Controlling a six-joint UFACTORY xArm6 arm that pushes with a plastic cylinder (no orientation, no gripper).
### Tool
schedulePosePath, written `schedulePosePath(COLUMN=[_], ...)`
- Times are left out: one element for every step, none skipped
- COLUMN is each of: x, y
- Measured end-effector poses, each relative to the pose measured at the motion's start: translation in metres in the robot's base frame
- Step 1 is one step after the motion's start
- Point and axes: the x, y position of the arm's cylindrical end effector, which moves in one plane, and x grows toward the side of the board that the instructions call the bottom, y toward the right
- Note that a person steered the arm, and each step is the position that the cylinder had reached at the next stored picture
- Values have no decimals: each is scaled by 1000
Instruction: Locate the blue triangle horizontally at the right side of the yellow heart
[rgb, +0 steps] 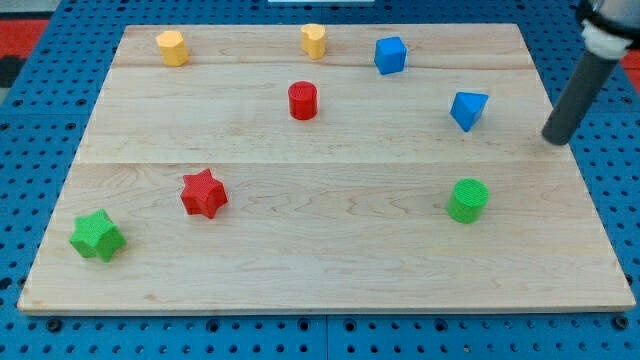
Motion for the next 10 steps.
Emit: schedulePosePath(x=[-10, -47, -83, -60, -47, -63, -74, -67, -83, -115], y=[-37, -48, -66, -71, -94, -107, -105, -88, -87, -87])
